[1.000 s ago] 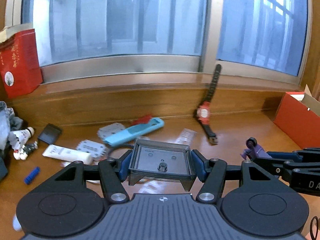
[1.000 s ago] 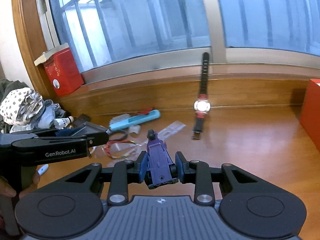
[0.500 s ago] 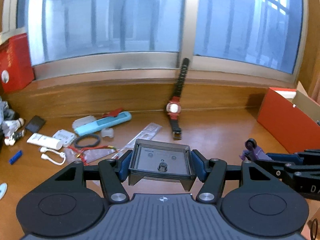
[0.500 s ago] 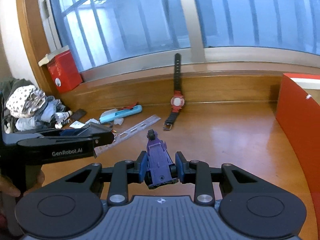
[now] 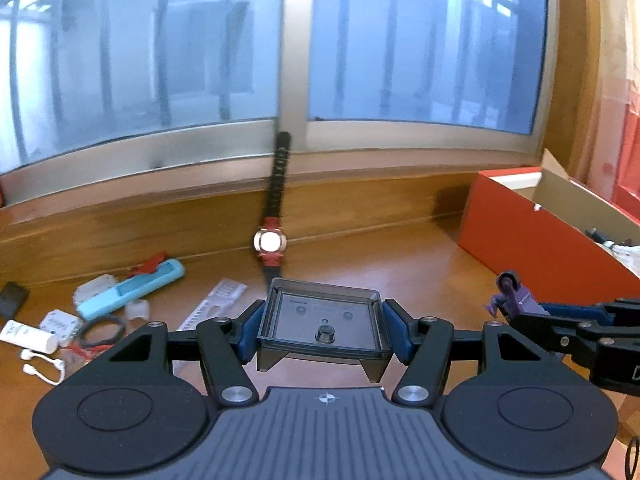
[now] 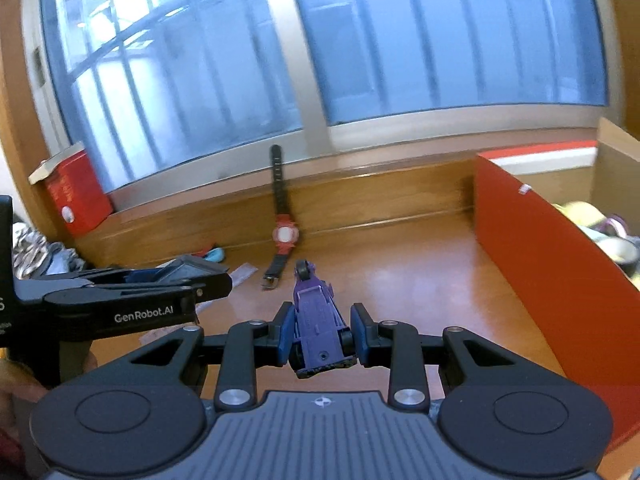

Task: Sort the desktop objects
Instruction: 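Carry the toy robot and black holder in both tools toward the cardboard box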

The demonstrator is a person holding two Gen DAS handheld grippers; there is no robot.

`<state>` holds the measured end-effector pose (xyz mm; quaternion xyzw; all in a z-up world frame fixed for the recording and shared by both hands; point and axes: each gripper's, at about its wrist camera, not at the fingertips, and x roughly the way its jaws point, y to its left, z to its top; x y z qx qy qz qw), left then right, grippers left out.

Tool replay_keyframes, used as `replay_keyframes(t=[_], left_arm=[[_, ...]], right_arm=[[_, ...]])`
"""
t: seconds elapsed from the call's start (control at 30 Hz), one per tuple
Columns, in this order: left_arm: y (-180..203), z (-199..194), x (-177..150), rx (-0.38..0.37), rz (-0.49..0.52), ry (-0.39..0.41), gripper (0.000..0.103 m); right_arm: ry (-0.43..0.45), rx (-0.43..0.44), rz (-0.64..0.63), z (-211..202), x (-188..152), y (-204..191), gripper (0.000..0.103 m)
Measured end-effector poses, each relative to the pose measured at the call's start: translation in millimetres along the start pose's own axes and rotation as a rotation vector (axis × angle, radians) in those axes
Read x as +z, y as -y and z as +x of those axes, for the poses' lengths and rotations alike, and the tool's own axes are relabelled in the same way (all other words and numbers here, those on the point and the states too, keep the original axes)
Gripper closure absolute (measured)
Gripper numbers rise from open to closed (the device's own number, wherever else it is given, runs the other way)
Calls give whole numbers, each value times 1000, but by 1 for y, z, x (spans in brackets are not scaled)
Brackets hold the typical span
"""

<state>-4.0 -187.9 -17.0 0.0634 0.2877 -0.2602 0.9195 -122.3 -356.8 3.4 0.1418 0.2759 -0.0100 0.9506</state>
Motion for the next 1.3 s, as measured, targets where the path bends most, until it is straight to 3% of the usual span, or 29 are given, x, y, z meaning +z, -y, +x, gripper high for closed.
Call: replay_keyframes(t=[0.2,0.73,1.3], left_arm=[[23,-4,9,-26,33,39,42],[116,14,35,-59,36,40,42],[212,49,75,-85,89,98,42]], right_arm=[[43,-22,-1,-18,3,15,71],[73,-17,0,-56,26,100,71],[116,-7,1,-63,54,185,71]])
